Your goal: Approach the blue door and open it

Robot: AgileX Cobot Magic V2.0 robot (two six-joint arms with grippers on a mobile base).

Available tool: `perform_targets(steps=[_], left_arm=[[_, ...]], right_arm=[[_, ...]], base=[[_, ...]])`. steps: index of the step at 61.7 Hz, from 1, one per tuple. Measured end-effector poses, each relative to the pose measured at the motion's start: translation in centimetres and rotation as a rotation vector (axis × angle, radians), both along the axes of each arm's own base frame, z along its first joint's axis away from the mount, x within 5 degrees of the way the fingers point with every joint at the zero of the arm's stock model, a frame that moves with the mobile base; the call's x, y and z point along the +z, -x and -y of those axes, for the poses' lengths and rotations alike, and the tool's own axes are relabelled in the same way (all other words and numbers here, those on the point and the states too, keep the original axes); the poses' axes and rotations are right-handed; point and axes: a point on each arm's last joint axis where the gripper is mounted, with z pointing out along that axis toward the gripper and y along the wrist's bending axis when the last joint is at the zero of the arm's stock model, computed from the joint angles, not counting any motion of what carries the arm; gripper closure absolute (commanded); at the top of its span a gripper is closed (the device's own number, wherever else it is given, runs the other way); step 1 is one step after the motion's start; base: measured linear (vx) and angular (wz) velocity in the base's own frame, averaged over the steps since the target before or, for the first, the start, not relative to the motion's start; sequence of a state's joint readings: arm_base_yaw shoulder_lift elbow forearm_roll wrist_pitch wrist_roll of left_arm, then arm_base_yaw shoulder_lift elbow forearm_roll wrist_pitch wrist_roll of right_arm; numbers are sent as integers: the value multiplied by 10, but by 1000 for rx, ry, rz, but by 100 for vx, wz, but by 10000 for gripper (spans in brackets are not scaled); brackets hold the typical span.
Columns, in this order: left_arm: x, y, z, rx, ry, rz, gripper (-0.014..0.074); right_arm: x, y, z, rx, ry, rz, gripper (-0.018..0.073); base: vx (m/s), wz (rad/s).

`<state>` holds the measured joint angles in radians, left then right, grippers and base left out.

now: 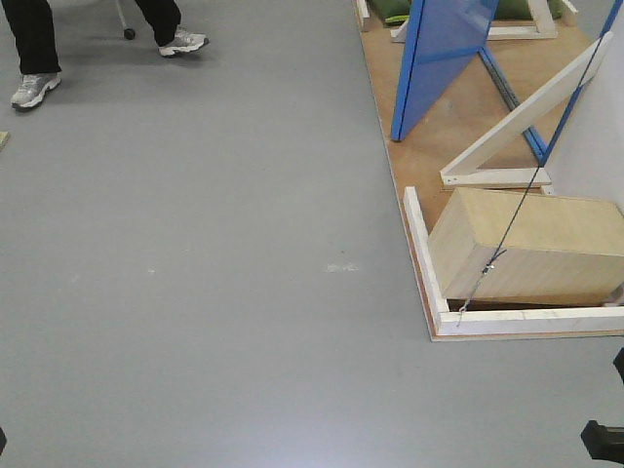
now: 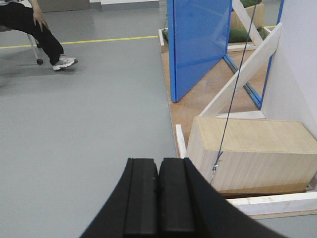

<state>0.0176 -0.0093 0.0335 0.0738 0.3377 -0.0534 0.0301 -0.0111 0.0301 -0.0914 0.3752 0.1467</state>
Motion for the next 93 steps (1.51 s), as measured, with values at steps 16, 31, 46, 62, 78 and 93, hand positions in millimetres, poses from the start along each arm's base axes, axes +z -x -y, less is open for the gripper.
perform_targets(steps=[16, 31, 46, 62, 78, 93], left_arm=[[0, 0, 0, 0, 0, 0, 526], [0, 0, 0, 0, 0, 0, 526], [0, 0, 0, 0, 0, 0, 526], [0, 0, 0, 3, 0, 0, 526], [0, 0, 0, 9, 0, 0, 526], [0, 0, 0, 9, 0, 0, 526]], right_arm=[[0, 0, 0, 0, 0, 0, 564], [0, 0, 0, 4, 0, 0, 564], [0, 0, -5, 87, -1, 0, 564], [0, 0, -5, 90, -1, 0, 564], [0, 0, -5, 90, -1, 0, 564], [0, 0, -5, 90, -1, 0, 564]], base=[[19, 9], [22, -4], [27, -5], [34, 2], [40, 5], [47, 6]])
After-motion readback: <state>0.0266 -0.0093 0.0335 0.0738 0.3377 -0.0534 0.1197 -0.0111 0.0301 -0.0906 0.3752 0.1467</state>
